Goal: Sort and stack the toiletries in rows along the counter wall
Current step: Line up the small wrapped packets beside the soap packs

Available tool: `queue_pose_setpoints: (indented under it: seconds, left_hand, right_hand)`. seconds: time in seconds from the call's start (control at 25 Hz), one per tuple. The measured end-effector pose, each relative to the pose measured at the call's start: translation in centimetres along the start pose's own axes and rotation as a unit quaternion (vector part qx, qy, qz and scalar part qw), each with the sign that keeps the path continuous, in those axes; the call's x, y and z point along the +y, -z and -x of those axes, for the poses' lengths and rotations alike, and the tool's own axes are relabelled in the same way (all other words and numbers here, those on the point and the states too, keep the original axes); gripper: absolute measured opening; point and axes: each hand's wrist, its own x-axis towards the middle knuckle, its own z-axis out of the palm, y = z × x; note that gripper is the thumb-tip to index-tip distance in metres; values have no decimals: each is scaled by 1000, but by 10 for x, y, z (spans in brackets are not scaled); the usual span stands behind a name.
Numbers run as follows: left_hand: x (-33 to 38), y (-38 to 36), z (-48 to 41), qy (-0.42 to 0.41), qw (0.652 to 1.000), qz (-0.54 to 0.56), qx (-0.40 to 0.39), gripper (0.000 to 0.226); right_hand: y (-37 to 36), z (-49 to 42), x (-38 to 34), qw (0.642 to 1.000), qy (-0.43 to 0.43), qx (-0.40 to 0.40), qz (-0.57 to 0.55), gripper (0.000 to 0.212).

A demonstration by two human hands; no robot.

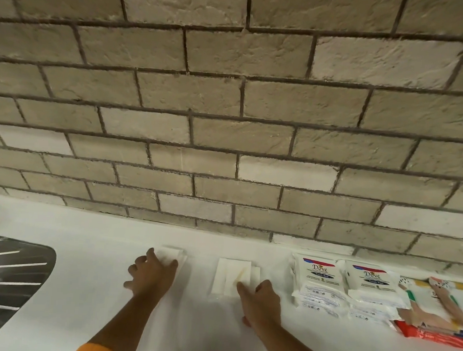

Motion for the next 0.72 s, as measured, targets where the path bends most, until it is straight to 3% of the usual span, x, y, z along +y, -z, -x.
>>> queue_pose_setpoints:
  seconds: [0.12,0.2,0.36,0.44,0.72]
  left_hand:
    - [7,-19,22,-175,973,77,127,44]
    - [25,-30,44,-230,957,159,82,26]
    - [59,-52,62,-135,979,121,-94,52]
    - [66,-56,67,-117,980,72,-142,56]
    - [68,-56,73,-133,971,99,-173,21]
  right_hand:
    - [7,-5,7,968,97,19,231,53]
    - [8,-8,6,960,118,42,251,53]
    - [4,-19,-4,985,54,57,156,52]
    - [0,-27,-9,993,21,31,112,50]
    - [-8,-37,-26,997,-31,-50,57,41]
